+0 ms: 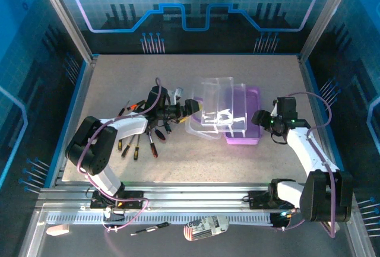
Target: Pack the tool kit
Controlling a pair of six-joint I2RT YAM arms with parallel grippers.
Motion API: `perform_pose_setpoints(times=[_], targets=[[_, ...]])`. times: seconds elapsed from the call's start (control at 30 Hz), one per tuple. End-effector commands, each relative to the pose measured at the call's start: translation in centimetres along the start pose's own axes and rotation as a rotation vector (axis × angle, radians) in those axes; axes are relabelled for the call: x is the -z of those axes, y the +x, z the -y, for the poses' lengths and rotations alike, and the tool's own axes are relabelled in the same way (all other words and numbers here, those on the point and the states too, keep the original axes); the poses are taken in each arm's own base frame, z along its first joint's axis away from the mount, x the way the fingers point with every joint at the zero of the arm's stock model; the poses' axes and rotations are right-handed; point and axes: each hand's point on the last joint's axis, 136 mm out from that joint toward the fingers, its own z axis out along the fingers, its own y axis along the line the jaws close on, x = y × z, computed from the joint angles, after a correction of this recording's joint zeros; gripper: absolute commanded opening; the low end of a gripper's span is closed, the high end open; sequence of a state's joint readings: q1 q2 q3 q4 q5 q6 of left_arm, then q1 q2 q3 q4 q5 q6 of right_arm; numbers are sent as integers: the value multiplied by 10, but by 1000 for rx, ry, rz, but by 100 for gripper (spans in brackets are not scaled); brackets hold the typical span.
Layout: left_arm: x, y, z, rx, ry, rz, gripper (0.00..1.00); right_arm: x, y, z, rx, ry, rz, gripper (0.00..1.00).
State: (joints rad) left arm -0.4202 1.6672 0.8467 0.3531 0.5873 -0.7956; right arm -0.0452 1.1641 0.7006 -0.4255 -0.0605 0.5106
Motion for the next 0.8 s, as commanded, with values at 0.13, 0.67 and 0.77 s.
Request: perform_pose_setpoints(times=[0.13, 0.67, 0.77], targets=[[17, -4, -8, -54, -138, -13, 99, -10, 2, 5, -8, 2, -28, 73], [22, 4, -12, -51, -154, -23, 99, -20, 1, 16, -27, 70, -54, 73], [25, 1, -7, -55, -156, -12, 100, -12, -1, 10, -22, 42, -39, 73]])
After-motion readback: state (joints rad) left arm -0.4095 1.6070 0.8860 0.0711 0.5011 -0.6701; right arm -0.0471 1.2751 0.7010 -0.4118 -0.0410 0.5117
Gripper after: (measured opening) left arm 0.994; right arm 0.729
